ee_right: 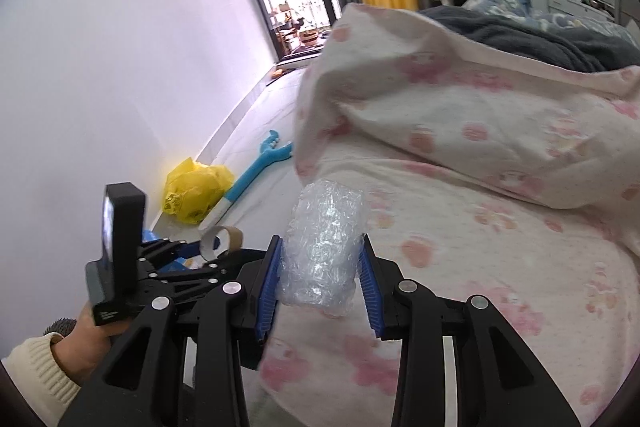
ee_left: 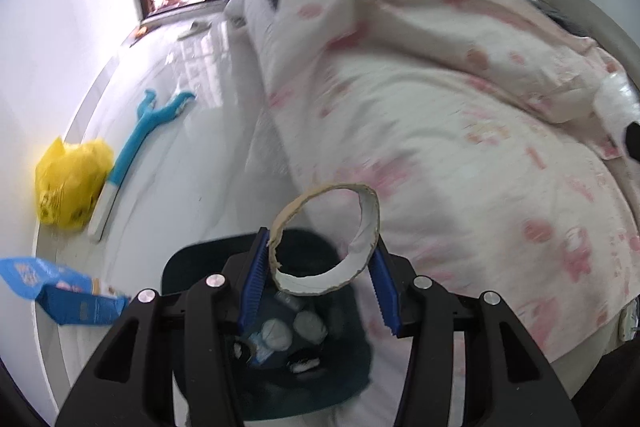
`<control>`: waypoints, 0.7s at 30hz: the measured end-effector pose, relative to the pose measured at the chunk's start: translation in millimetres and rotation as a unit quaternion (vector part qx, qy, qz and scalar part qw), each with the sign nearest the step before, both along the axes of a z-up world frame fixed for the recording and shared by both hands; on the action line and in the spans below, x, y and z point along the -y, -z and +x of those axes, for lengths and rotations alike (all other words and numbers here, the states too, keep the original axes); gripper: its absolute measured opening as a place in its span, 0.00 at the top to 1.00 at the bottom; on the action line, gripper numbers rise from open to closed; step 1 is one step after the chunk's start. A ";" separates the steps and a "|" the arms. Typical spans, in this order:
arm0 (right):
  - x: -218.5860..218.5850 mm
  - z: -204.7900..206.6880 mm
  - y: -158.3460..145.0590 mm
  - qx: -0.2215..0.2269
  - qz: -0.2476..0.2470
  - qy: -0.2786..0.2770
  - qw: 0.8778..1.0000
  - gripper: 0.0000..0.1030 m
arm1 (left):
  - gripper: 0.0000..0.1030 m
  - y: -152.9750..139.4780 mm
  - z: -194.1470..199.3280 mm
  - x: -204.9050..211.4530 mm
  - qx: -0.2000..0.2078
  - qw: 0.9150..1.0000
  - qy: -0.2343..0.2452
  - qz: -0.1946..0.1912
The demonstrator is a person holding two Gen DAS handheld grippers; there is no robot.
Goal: Collect trash
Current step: 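Carry both items over the green bin and open the left tool to drop the tape roll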
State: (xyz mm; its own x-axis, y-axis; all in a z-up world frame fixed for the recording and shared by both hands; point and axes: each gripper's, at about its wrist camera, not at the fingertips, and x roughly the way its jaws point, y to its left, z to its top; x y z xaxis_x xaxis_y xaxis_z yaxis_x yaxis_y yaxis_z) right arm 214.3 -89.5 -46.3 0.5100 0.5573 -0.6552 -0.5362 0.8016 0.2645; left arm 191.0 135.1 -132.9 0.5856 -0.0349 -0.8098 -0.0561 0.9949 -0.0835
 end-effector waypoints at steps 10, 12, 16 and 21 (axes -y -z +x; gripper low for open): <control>-66.1 -5.5 10.8 -0.009 -0.010 -0.041 0.999 0.63 | 0.50 54.9 -11.0 -54.1 -0.102 0.994 -0.040 -0.017; -77.3 -6.4 13.8 -0.010 -0.012 -0.048 0.999 0.63 | 0.50 64.9 -14.2 -63.5 -0.122 0.991 -0.048 -0.022; -101.5 -7.9 19.6 -0.015 -0.014 -0.061 0.998 0.63 | 0.50 80.7 -22.5 -76.1 -0.149 0.987 -0.056 -0.029; -126.8 -11.2 28.0 -0.021 -0.020 -0.078 0.997 0.63 | 0.50 102.3 -32.3 -84.9 -0.189 0.979 -0.059 -0.041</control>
State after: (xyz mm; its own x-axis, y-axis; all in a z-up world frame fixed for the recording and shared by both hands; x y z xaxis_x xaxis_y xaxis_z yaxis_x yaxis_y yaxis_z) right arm 203.2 37.3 -74.3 0.3908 0.6001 -0.6980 -0.6444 0.7198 0.2582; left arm 158.7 220.0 -235.2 0.2485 -0.0597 -0.9668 -0.2125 0.9704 -0.1146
